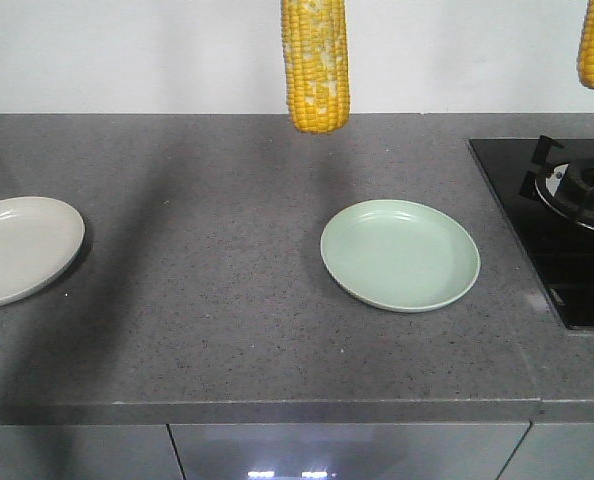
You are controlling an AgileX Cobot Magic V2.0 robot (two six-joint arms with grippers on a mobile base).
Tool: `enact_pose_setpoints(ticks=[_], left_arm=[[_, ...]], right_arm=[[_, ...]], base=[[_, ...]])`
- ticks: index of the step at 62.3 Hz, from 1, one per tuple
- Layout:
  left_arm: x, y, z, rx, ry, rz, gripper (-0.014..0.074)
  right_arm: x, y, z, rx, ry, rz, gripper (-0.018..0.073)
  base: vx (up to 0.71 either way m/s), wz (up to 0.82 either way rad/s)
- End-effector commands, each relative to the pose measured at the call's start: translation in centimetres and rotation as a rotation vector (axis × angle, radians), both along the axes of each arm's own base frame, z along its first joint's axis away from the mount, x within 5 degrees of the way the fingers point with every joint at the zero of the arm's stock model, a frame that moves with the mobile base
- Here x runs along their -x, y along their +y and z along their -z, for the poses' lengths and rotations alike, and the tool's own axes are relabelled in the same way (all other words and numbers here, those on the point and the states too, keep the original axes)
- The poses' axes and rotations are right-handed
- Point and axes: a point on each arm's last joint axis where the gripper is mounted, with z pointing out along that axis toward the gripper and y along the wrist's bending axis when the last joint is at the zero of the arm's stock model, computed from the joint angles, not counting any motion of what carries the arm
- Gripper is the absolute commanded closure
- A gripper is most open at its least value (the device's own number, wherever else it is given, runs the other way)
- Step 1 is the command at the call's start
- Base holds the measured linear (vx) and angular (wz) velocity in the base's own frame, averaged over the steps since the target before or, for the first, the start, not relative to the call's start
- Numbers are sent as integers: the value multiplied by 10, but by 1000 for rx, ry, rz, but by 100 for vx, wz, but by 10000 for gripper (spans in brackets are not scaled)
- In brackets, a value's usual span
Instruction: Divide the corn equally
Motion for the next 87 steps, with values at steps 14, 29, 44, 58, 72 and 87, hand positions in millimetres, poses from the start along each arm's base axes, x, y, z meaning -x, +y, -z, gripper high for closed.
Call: enact_pose_setpoints(ticks=[14,29,44,58,72,87], left_arm=[[41,10,-46,98,-119,25,603],[41,10,-46,98,-119,25,603],[41,10,-46,98,-119,25,603],[41,10,-46,98,-119,25,603],[41,10,-46,98,-119,25,603],[41,10,-46,98,-119,25,603]], right_arm=[[10,2,-10,-12,-53,-7,564],[10,2,-10,-12,-53,-7,564],[10,2,-10,-12,-53,-7,564],[10,2,-10,-12,-53,-7,564],[10,2,-10,-12,-53,-7,564],[10,2,-10,-12,-53,-7,564]], base=[[5,-3],[5,-2],[5,-1],[5,-1],[5,-1],[5,-1]])
